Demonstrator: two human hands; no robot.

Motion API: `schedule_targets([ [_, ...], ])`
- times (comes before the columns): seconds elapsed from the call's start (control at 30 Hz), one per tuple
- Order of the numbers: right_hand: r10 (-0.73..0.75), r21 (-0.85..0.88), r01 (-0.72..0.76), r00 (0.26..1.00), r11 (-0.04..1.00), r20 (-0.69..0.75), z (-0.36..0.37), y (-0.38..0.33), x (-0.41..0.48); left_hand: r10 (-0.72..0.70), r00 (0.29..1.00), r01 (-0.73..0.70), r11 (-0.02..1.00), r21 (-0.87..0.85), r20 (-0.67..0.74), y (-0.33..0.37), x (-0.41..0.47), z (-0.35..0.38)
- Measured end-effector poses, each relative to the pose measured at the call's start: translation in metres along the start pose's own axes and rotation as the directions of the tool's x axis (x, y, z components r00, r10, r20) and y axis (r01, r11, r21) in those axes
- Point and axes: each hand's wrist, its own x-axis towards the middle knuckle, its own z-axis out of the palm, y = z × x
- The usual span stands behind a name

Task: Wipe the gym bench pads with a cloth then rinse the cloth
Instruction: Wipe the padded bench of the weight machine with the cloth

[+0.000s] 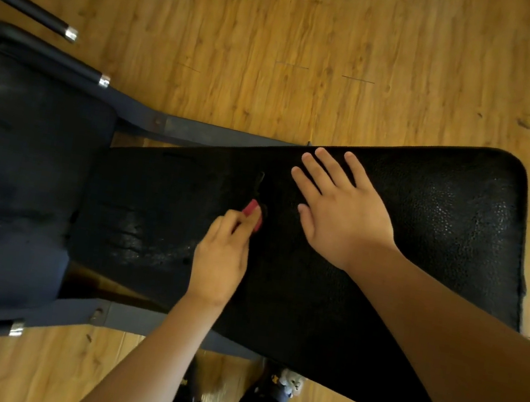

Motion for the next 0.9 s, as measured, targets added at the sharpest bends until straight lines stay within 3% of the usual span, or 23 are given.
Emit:
schedule_targets([
  [0.13, 0.001, -0.005, -0.001, 1.0, 1.0, -0.01, 0.001, -0.001, 0.0, -0.257, 0.964, 0.255, 0.966, -0.039, -0.065, -0.017, -0.003, 0.001],
  [0.37, 0.001, -0.012, -0.001, 1.0, 1.0, -0.02, 0.001, 0.0, 0.0, 0.015, 1.0, -0.014, 1.0, -0.015, 0.028, 0.007, -0.036, -0.001],
  [0.57, 0.002, -0.031, -0.003, 1.0, 1.0, -0.026, 0.003, 0.0, -0.001, -0.242, 0.97, 0.242, 0.969, 0.048, -0.004, -0.045, -0.051, -0.001],
  [0.73, 0.0, -0.035, -0.001, 1.0, 0.999, -0.022, 0.002, 0.0, -0.001, -0.119, 0.993, 0.119, 0.993, -0.019, -0.005, -0.003, -0.067, 0.002],
  [0.9, 0.004, -0.038, -0.005, 1.0, 0.999, -0.026, 0.002, -0.001, -0.001, -0.028, 0.999, 0.029, 0.999, 0.026, -0.017, -0.027, -0.068, 0.002],
])
